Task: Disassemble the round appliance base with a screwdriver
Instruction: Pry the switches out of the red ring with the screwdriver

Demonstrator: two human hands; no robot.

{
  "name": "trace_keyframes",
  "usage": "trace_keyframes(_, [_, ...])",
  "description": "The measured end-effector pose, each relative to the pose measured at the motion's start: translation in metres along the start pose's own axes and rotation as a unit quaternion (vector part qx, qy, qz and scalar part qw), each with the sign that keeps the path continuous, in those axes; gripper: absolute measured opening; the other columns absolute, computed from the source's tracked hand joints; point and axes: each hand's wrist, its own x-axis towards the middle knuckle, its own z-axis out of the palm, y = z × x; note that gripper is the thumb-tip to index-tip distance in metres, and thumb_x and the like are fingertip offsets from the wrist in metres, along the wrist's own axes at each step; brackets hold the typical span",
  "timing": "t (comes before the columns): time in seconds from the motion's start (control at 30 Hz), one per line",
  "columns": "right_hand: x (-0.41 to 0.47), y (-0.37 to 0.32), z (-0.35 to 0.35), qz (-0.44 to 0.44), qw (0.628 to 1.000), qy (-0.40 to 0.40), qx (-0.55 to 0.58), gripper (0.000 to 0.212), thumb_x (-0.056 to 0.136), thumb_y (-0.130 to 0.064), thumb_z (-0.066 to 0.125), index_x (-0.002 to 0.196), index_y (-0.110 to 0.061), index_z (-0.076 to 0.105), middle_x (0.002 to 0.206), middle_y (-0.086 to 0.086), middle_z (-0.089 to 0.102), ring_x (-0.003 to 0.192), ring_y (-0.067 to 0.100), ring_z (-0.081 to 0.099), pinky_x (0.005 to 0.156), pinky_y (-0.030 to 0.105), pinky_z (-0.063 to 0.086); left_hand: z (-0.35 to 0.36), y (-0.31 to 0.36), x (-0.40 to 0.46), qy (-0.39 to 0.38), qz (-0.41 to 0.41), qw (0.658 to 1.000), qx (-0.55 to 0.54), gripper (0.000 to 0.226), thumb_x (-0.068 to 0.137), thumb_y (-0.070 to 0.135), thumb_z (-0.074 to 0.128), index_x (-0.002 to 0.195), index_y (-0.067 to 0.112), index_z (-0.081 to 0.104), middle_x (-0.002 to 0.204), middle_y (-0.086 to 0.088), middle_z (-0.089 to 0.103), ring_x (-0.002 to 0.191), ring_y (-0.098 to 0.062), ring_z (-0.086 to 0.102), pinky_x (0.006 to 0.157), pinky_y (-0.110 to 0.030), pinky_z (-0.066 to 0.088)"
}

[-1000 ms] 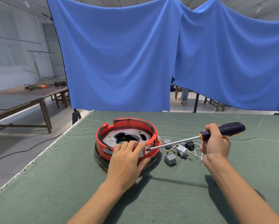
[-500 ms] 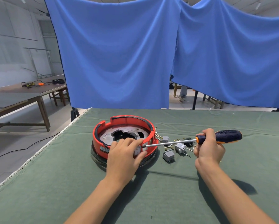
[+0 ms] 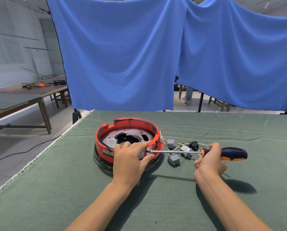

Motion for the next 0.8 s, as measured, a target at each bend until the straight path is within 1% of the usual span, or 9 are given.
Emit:
trace_keyframes(0.13, [-0.001,0.003,0.002,0.022,1.000,0.011,0.004,0.019,0.076,-0.024,0.056,0.063,-0.013,0.048,0.056,-0.002,0.046,0.040,0.015,0.032,0.034,0.015,0.018,0.001,-0.001,0.001,0.010,-0.003,1.000,-0.006,0.032,0.070,0.035,0.081,0.099,0.026,0.074,0.088,0.011,0.073,0.069,-0.017,0.058,0.070,-0.032,0.034])
trace_keyframes(0.23, [-0.003,0.006,0.001,0.030,0.999,0.021,0.017,0.017,0.077,-0.022,0.056,0.065,-0.014,0.046,0.058,-0.002,0.046,0.045,0.016,0.031,0.034,0.015,0.017,0.001,-0.003,0.002,0.015,-0.002,1.000,-0.009,0.032,0.069,0.034,0.081,0.098,0.026,0.074,0.086,0.011,0.073,0.066,-0.015,0.057,0.068,-0.034,0.036])
trace_keyframes(0.43, [-0.008,0.006,-0.007,0.028,0.999,0.022,0.018,0.016,0.075,-0.022,0.055,0.065,-0.015,0.045,0.057,-0.001,0.042,0.044,0.015,0.028,0.035,0.016,0.016,0.002,-0.003,0.001,0.017,0.020,1.000,0.006,0.032,0.069,0.034,0.080,0.098,0.024,0.074,0.085,0.010,0.073,0.063,-0.017,0.057,0.065,-0.033,0.037])
trace_keyframes(0.63, [-0.020,0.007,-0.018,0.036,0.998,0.034,0.030,0.019,0.077,-0.022,0.054,0.063,-0.015,0.043,0.054,-0.001,0.039,0.032,0.010,0.023,0.037,0.013,0.015,0.002,-0.006,0.002,0.010,0.020,1.000,0.014,0.032,0.071,0.034,0.078,0.101,0.023,0.073,0.090,0.009,0.073,0.064,-0.018,0.056,0.065,-0.033,0.035])
trace_keyframes(0.8, [-0.021,0.007,-0.017,0.050,0.998,0.041,0.029,0.017,0.078,-0.021,0.054,0.065,-0.014,0.044,0.055,-0.003,0.040,0.043,0.014,0.026,0.036,0.014,0.015,0.002,-0.005,0.002,0.000,0.016,1.000,0.013,0.031,0.072,0.033,0.078,0.101,0.022,0.073,0.092,0.007,0.074,0.066,-0.020,0.058,0.066,-0.034,0.034])
